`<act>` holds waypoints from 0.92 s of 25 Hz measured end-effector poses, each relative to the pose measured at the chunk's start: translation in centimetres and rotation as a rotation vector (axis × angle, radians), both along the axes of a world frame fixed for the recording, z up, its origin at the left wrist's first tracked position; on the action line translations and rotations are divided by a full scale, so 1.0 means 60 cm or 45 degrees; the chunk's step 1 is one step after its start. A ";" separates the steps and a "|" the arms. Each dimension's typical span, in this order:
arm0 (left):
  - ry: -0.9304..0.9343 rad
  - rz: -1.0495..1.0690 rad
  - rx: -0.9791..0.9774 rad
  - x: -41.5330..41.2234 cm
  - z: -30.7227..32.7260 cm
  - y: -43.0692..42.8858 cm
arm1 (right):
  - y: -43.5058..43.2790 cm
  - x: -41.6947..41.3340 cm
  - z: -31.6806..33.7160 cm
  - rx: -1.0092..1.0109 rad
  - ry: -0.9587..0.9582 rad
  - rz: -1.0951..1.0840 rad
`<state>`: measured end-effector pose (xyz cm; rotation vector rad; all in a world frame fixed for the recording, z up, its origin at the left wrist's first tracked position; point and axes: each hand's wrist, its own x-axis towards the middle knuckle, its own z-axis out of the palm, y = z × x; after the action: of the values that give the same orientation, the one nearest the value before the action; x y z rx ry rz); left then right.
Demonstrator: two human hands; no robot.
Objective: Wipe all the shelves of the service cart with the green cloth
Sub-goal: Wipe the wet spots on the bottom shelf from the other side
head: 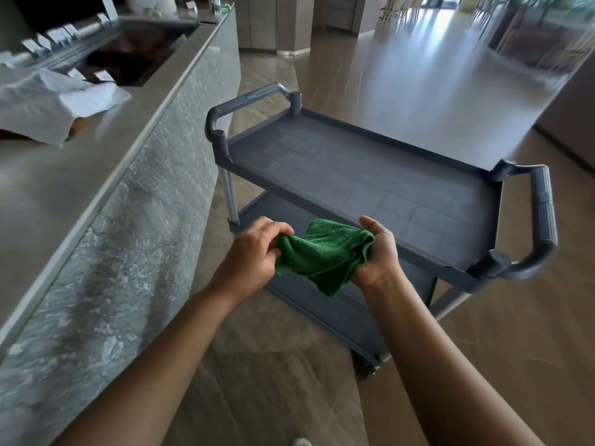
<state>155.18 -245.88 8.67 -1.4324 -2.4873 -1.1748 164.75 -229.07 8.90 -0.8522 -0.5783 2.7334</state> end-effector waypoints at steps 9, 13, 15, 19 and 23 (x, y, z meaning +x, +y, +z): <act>0.019 -0.239 -0.019 -0.025 0.078 0.049 | 0.011 0.046 -0.016 0.224 -0.046 0.362; -0.142 -0.293 0.069 -0.020 0.104 0.070 | -0.008 0.065 -0.035 0.435 -0.175 0.523; -0.148 -0.270 0.049 -0.018 0.112 0.081 | -0.025 0.070 -0.042 0.490 -0.191 0.572; -0.189 -0.209 -0.023 -0.014 0.116 0.101 | -0.047 0.074 -0.036 0.653 -0.120 0.535; -0.234 -0.206 -0.072 -0.012 0.111 0.107 | -0.063 0.067 -0.020 0.764 -0.044 0.385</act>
<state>154.46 -239.45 15.34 -1.6378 -2.5834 -1.3311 168.79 -232.84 7.69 -0.6947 -1.5374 2.5353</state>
